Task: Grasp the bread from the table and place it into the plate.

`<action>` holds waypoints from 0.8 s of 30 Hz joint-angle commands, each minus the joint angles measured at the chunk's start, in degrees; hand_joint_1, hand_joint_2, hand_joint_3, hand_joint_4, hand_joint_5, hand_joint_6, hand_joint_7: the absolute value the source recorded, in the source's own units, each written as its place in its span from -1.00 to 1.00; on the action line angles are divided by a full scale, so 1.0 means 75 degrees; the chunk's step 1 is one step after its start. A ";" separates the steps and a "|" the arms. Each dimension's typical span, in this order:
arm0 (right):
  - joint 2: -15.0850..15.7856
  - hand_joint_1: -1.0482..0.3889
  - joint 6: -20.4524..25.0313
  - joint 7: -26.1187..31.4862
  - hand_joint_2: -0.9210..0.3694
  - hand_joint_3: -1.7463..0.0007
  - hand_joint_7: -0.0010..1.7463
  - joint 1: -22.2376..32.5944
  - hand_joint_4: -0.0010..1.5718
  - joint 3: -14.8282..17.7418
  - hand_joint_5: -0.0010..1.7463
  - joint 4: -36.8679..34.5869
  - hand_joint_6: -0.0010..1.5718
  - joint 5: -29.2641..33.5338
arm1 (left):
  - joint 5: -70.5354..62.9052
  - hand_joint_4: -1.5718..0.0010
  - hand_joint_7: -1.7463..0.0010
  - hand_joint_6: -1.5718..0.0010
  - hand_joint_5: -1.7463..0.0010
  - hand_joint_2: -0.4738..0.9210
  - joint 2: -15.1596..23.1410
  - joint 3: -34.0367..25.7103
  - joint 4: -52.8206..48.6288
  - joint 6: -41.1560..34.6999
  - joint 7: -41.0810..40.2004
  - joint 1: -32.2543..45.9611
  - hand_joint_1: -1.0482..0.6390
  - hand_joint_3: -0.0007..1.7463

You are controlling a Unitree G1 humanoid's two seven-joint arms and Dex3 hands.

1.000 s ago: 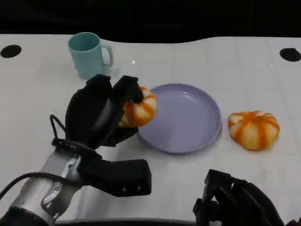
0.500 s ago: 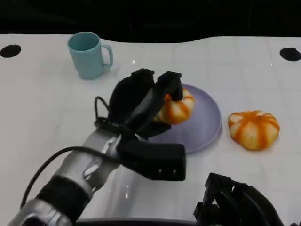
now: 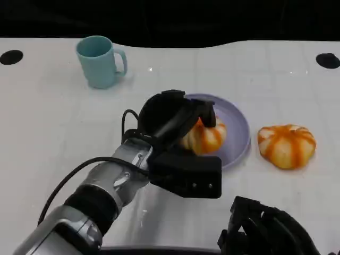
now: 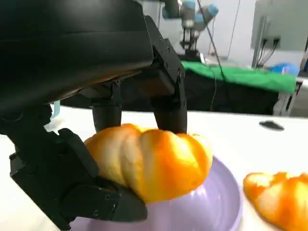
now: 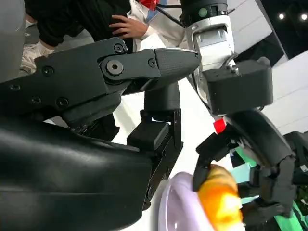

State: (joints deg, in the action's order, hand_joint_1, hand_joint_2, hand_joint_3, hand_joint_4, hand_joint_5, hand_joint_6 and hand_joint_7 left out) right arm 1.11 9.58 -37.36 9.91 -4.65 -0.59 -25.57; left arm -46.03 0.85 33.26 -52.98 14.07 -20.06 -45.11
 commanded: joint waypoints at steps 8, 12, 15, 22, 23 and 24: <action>0.0082 -0.52 -0.0090 -0.0033 -1.00 0.71 0.53 0.0041 0.11 0.0009 0.77 0.0084 0.00 -0.0015 | -0.0514 0.83 1.00 0.85 0.77 1.00 0.0261 0.0587 0.0456 -0.1351 0.1297 -0.0228 -0.74 -0.75; 0.0055 -0.51 -0.0087 -0.0057 -1.00 0.71 0.53 0.0020 0.11 0.0020 0.78 0.0055 -0.01 -0.0064 | -0.0440 0.87 0.99 0.89 0.80 1.00 0.0405 0.0560 0.0782 -0.1389 0.1563 -0.0149 -0.84 -0.64; 0.0057 -0.53 -0.0038 -0.0010 -1.00 0.72 0.54 0.0018 0.11 0.0017 0.78 0.0095 -0.01 -0.0050 | -0.0333 0.87 1.00 0.90 0.80 1.00 0.0513 0.0482 0.1070 -0.1388 0.1744 -0.0048 -0.87 -0.62; 0.0100 -0.53 0.0006 0.0023 -1.00 0.72 0.54 0.0012 0.11 0.0037 0.79 0.0159 -0.02 -0.0034 | 0.0254 0.71 0.95 0.78 0.73 1.00 0.0870 0.0006 0.2278 -0.1169 0.1977 0.0604 -0.78 -0.69; 0.0108 -0.52 0.0025 0.0023 -1.00 0.72 0.55 0.0004 0.10 0.0044 0.79 0.0157 -0.02 -0.0041 | 0.0460 0.67 0.94 0.75 0.72 1.00 0.0924 -0.0144 0.2494 -0.1053 0.2007 0.0784 -0.75 -0.71; 0.0112 -0.52 0.0026 0.0020 -1.00 0.72 0.55 -0.0005 0.11 0.0051 0.79 0.0143 -0.02 -0.0042 | 0.0733 0.62 0.94 0.72 0.69 1.00 0.0963 -0.0329 0.2680 -0.0886 0.2048 0.0978 -0.70 -0.74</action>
State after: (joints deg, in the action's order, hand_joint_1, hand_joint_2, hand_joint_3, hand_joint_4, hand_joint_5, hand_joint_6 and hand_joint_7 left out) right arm 1.08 9.46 -37.45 9.88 -4.73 -0.28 -25.57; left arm -44.17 6.18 33.71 -36.12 5.47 -5.58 -40.68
